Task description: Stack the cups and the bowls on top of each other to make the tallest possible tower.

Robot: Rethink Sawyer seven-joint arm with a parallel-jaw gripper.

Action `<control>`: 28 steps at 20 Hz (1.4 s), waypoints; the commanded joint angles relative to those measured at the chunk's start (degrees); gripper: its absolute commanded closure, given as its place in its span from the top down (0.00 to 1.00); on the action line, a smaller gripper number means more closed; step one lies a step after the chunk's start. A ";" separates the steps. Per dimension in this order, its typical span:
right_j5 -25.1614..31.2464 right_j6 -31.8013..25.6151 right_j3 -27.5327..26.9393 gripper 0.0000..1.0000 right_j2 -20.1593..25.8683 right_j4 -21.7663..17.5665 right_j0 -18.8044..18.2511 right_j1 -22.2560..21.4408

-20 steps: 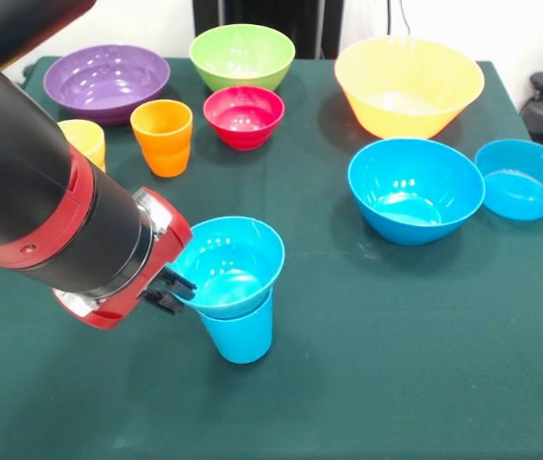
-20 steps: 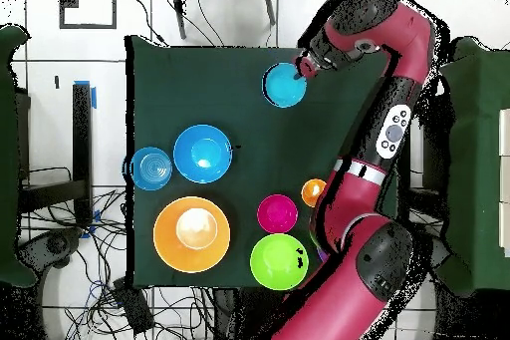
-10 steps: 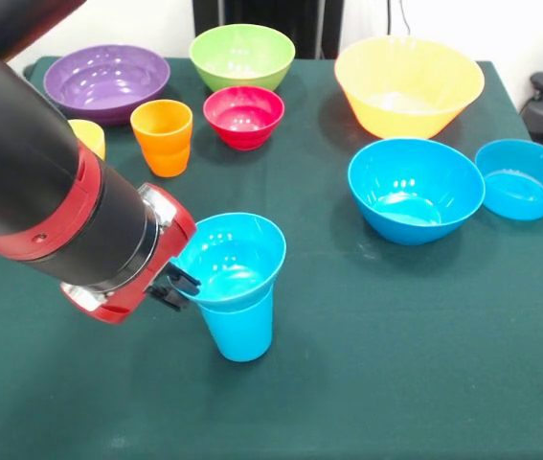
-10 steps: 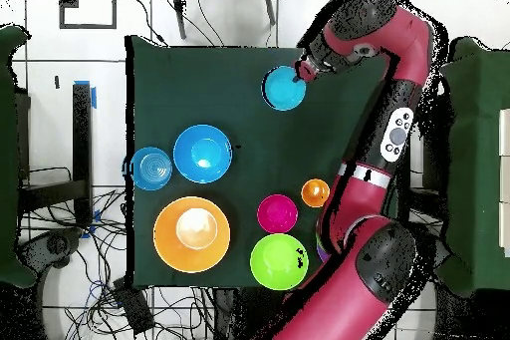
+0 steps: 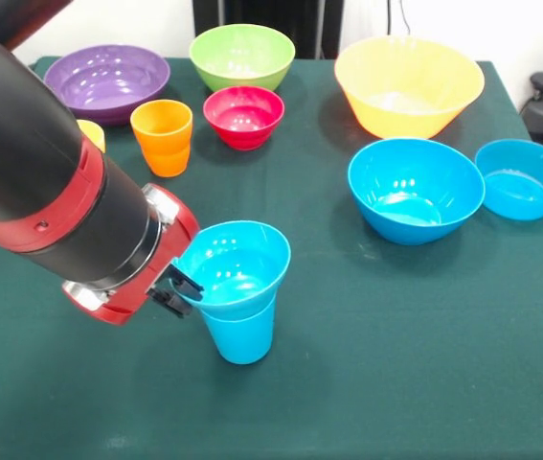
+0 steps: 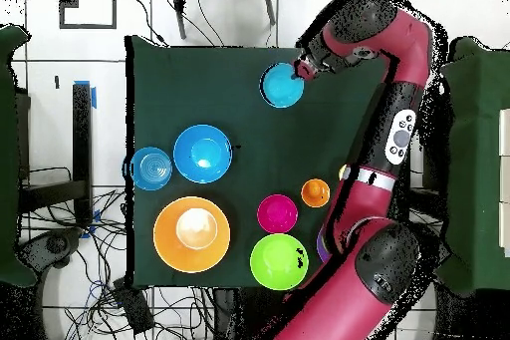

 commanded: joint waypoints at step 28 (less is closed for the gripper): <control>-9.58 4.43 2.58 0.00 -17.29 8.42 2.77 -2.65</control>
